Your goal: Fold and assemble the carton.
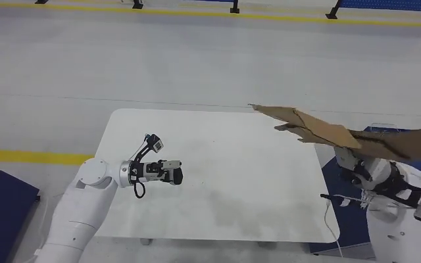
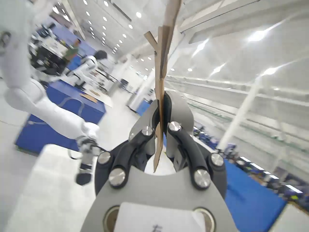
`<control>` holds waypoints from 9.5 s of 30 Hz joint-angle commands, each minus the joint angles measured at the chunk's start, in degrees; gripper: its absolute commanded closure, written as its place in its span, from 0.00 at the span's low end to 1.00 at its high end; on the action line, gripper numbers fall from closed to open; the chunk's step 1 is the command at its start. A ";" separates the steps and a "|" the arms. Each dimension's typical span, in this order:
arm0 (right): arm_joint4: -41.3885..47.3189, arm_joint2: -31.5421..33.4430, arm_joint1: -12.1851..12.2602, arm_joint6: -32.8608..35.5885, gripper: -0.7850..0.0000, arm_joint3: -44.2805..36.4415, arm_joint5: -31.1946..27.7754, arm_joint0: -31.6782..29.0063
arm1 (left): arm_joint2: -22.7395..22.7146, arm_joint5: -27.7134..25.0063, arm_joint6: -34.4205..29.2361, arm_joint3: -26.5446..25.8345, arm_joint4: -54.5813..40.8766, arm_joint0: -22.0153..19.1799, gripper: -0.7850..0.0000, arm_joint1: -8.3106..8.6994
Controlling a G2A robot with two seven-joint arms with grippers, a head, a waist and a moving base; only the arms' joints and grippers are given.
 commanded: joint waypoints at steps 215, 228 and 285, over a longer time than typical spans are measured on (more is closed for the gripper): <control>90.60 -33.51 -2.82 52.53 1.00 6.54 59.65 2.36 | 9.58 -32.89 25.88 -36.45 40.82 4.37 0.00 8.75; 91.19 -33.04 -2.92 51.38 1.00 6.81 59.57 2.12 | 9.54 -31.70 26.47 -35.93 41.61 3.88 0.00 8.80; 160.89 -23.22 -6.96 40.95 1.00 17.11 90.80 9.06 | 5.05 -14.10 101.57 -32.89 104.84 16.12 0.00 5.87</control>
